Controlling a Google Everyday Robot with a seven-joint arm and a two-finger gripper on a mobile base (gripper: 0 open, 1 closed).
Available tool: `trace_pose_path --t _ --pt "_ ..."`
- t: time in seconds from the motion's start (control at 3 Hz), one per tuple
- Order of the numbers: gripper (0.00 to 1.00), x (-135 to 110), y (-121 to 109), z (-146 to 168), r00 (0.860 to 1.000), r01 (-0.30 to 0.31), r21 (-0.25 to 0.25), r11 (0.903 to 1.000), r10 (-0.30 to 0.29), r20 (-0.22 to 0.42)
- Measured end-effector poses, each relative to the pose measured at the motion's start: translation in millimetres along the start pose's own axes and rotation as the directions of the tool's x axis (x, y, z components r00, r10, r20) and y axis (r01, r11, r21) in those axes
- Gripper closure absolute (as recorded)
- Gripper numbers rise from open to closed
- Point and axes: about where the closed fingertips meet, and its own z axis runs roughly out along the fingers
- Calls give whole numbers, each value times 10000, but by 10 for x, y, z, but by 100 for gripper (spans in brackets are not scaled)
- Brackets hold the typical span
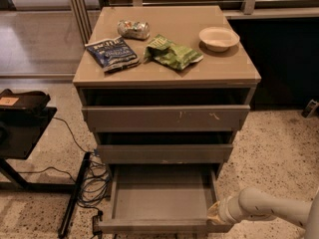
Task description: Close bottom drawer
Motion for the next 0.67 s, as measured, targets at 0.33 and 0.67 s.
trace_pose_path --t 0.33,0.67 --pt "100 2 35 55 10000 21 -122 9999 -21 12" --pt "100 133 281 268 9996 -243 -689 9973 251 104"
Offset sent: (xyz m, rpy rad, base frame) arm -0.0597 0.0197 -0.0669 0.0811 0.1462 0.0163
